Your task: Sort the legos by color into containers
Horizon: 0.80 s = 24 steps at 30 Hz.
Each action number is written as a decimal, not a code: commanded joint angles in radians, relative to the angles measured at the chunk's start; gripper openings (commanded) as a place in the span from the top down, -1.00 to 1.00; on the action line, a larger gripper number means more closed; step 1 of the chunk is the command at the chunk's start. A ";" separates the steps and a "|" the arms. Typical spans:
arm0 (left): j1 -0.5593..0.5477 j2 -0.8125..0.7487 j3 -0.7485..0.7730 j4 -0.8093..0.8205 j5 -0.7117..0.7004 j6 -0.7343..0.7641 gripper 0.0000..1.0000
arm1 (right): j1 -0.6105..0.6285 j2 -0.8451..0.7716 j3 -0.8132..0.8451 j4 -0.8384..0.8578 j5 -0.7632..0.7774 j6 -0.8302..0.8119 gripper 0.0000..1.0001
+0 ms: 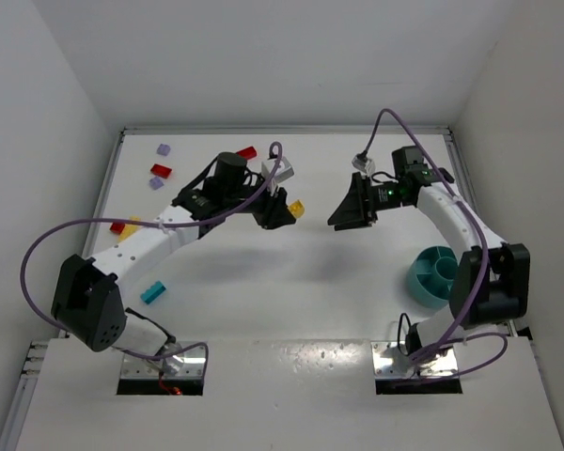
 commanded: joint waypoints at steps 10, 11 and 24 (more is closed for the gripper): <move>-0.067 0.037 0.037 0.038 -0.012 -0.003 0.97 | 0.049 0.134 0.150 0.100 0.044 0.110 -0.35; -0.067 0.048 0.037 0.038 -0.012 -0.003 0.97 | 0.049 0.134 0.150 0.114 0.043 0.120 -0.35; -0.095 0.099 0.080 0.038 -0.032 -0.003 0.97 | 0.113 0.216 0.171 0.134 0.056 0.130 -0.26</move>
